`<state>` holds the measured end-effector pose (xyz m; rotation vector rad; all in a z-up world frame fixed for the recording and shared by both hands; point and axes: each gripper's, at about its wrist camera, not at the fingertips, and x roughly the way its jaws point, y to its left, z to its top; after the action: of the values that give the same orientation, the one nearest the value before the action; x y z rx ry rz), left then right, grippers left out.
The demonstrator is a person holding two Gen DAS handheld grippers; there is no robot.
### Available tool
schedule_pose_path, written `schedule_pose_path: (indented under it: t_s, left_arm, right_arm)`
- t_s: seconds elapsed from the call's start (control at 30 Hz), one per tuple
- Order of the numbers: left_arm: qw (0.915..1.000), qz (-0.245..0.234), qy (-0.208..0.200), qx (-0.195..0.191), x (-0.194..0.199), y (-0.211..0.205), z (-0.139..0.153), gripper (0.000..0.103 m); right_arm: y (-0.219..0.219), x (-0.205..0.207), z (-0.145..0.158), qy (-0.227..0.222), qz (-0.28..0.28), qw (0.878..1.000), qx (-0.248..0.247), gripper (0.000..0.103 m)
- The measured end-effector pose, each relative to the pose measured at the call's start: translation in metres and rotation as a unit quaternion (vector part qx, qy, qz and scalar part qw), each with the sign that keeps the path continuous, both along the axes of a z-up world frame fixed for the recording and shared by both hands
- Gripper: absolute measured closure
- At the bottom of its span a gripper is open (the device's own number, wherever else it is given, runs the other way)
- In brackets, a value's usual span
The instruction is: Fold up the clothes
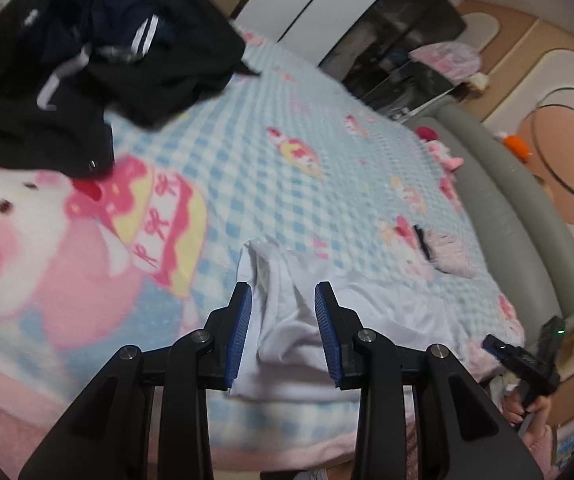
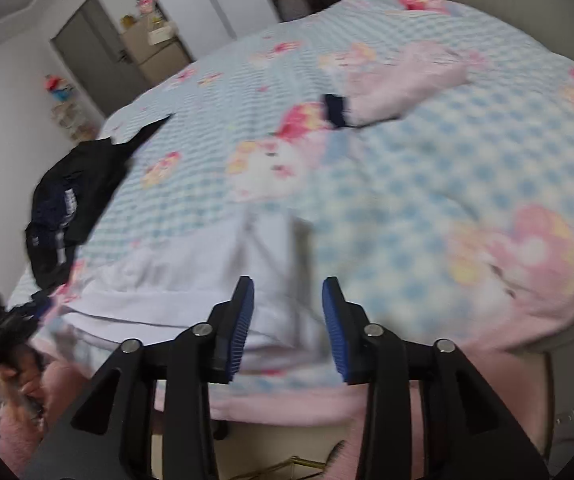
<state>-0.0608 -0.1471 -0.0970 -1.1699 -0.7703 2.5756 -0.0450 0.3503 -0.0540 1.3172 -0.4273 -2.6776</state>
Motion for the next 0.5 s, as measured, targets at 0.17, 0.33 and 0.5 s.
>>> schedule_pose_path:
  t_s: [0.17,0.33,0.5]
  left_arm:
    - [0.9925,-0.039,-0.061,-0.099,-0.003,0.04,-0.03,0.07]
    - [0.9926,-0.034,-0.071,-0.092,0.014,0.032,-0.034,0.066]
    - [0.9981,-0.025,-0.041,0.039,0.022,0.01,-0.03,0.07]
  right_arm:
    - [-0.052,-0.027,-0.021,-0.014,0.05,0.997,0.052,0.065]
    - [-0.061,-0.02,-0.066,-0.051,0.07,0.993,0.086,0.065]
    - [-0.044,-0.003,-0.069,-0.053,0.065,0.993,0.083,0.066]
